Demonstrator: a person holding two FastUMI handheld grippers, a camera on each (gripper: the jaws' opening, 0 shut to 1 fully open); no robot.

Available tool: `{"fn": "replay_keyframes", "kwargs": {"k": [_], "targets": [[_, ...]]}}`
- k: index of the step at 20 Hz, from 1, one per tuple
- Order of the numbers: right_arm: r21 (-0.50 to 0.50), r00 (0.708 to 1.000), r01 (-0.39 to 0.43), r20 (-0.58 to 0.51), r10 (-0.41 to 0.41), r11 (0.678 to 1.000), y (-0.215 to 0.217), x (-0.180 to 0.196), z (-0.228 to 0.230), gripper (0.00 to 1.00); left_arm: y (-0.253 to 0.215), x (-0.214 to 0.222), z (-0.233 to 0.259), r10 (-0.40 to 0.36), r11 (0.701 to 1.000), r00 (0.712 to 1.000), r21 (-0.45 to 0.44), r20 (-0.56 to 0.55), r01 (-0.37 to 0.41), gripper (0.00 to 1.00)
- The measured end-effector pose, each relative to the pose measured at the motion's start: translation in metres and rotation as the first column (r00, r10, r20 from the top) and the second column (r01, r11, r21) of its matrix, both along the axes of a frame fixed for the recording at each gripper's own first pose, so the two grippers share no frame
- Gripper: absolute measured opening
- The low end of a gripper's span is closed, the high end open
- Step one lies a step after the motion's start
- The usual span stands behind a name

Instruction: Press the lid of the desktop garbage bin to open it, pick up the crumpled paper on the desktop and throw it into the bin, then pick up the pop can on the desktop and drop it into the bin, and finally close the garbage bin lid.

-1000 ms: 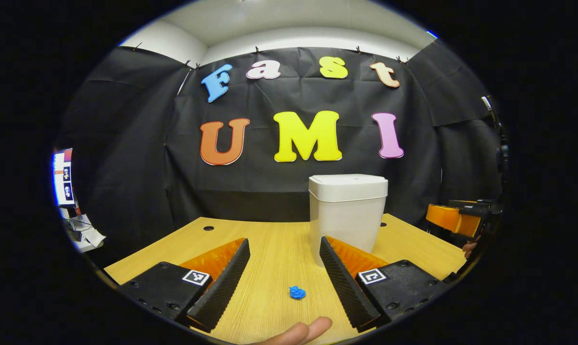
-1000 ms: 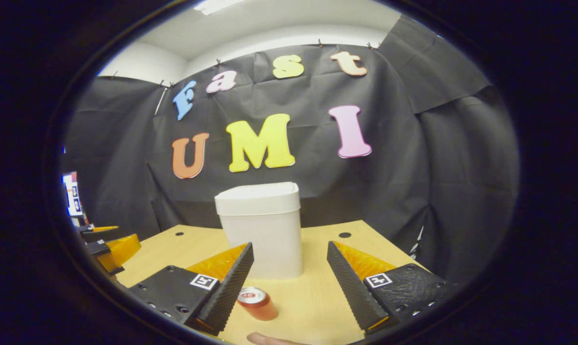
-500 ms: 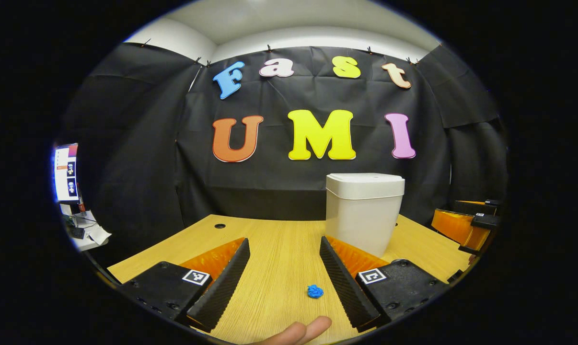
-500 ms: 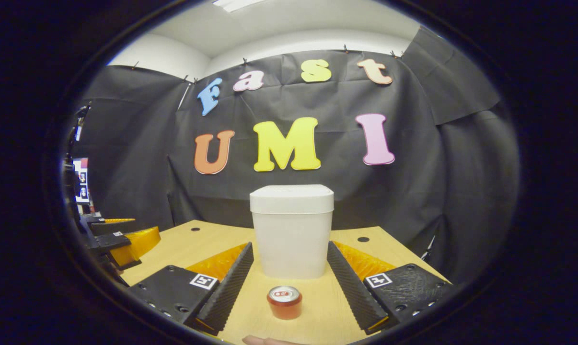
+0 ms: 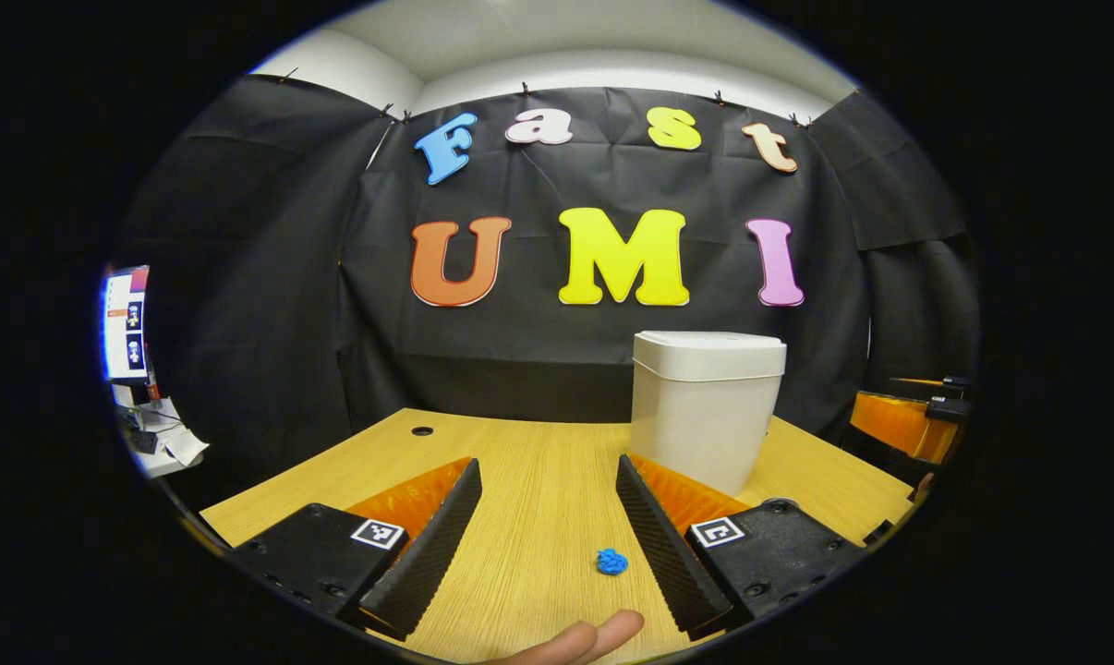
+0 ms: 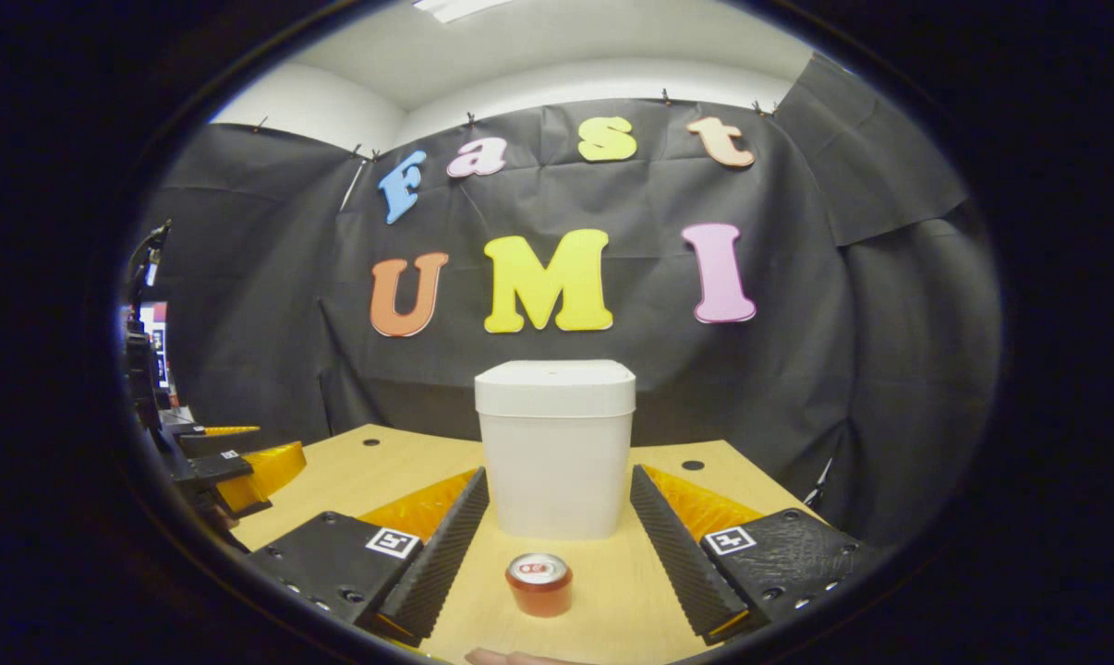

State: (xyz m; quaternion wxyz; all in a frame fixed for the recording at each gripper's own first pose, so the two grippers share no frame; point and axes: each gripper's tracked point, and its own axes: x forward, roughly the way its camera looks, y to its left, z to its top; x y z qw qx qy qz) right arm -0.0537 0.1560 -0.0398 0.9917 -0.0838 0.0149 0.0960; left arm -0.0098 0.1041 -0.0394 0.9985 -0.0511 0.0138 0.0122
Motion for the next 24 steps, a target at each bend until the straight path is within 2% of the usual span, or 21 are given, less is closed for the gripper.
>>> {"fn": "replay_keyframes", "kwargs": {"k": [2, 3, 5, 6, 7, 9, 10, 11, 14, 17, 20, 21, 23, 24], "targets": [[0.001, 1.0, 0.007, 0.008, -0.007, 1.0, -0.001, 0.006, 0.009, 0.96, 0.001, 0.002, -0.002, -0.002, 1.0, 1.0, -0.002, -0.007, 0.002, 1.0], [0.006, 1.0, 0.011, 0.008, -0.011, 1.0, -0.002, 0.009, 0.013, 0.95, 0.001, 0.002, -0.004, -0.003, 1.0, 1.0, -0.001, -0.01, 0.003, 0.97], [0.027, 1.0, 0.008, -0.001, -0.008, 1.0, 0.001, 0.017, 0.023, 0.99, 0.002, 0.003, -0.004, -0.003, 1.0, 1.0, -0.004, -0.012, 0.003, 0.97], [0.024, 1.0, 0.009, 0.003, -0.009, 1.0, 0.002, 0.023, 0.031, 0.96, 0.004, 0.002, -0.004, -0.002, 1.0, 1.0, -0.007, -0.011, 0.002, 0.96], [0.008, 1.0, 0.015, 0.01, -0.015, 1.0, 0.002, 0.028, 0.039, 0.99, 0.004, 0.004, -0.005, -0.002, 1.0, 1.0, -0.009, -0.011, 0.001, 0.97], [-0.025, 0.999, 0.043, 0.03, -0.042, 0.999, -0.001, 0.042, 0.051, 0.95, 0.006, 0.004, -0.008, -0.003, 1.0, 1.0, -0.012, -0.018, 0.003, 0.97], [-0.032, 0.998, 0.048, 0.035, -0.047, 0.998, 0.001, 0.048, 0.056, 0.99, 0.006, 0.005, -0.008, -0.003, 1.0, 1.0, -0.015, -0.021, 0.003, 1.0], [-0.034, 0.999, 0.037, 0.038, -0.036, 0.999, 0.009, 0.054, 0.061, 0.96, 0.006, 0.006, -0.009, -0.004, 1.0, 1.0, -0.018, -0.024, 0.004, 0.97], [-0.042, 1.0, 0.007, 0.027, -0.006, 0.999, 0.026, 0.078, 0.072, 0.95, 0.005, 0.007, -0.011, -0.009, 1.0, 0.999, -0.02, -0.033, 0.009, 0.97], [-0.058, 1.0, 0.01, 0.015, -0.01, 0.998, 0.034, 0.104, 0.079, 0.93, 0.003, 0.006, -0.01, -0.025, 1.0, 0.999, -0.016, -0.023, 0.025, 0.97], [-0.057, 0.999, 0.036, 0.028, -0.034, 0.998, 0.04, 0.129, 0.092, 0.82, 0.002, 0.004, -0.008, -0.045, 0.999, 0.999, -0.022, -0.015, 0.045, 0.97], [-0.041, 0.999, 0.03, 0.027, -0.029, 0.999, 0.045, 0.138, 0.093, 0.75, 0.002, 0.005, -0.007, -0.043, 0.999, 0.999, -0.018, -0.01, 0.043, 0.97], [-0.031, 0.999, 0.021, 0.025, -0.02, 0.999, 0.057, 0.155, 0.094, 0.69, 0.002, 0.005, -0.008, -0.04, 0.999, 0.999, -0.013, -0.008, 0.04, 0.97], [-0.032, 0.999, 0.024, 0.025, -0.023, 0.999, 0.059, 0.163, 0.093, 0.54, 0.002, 0.005, -0.009, -0.038, 0.999, 0.999, -0.016, -0.01, 0.038, 0.97]]}}
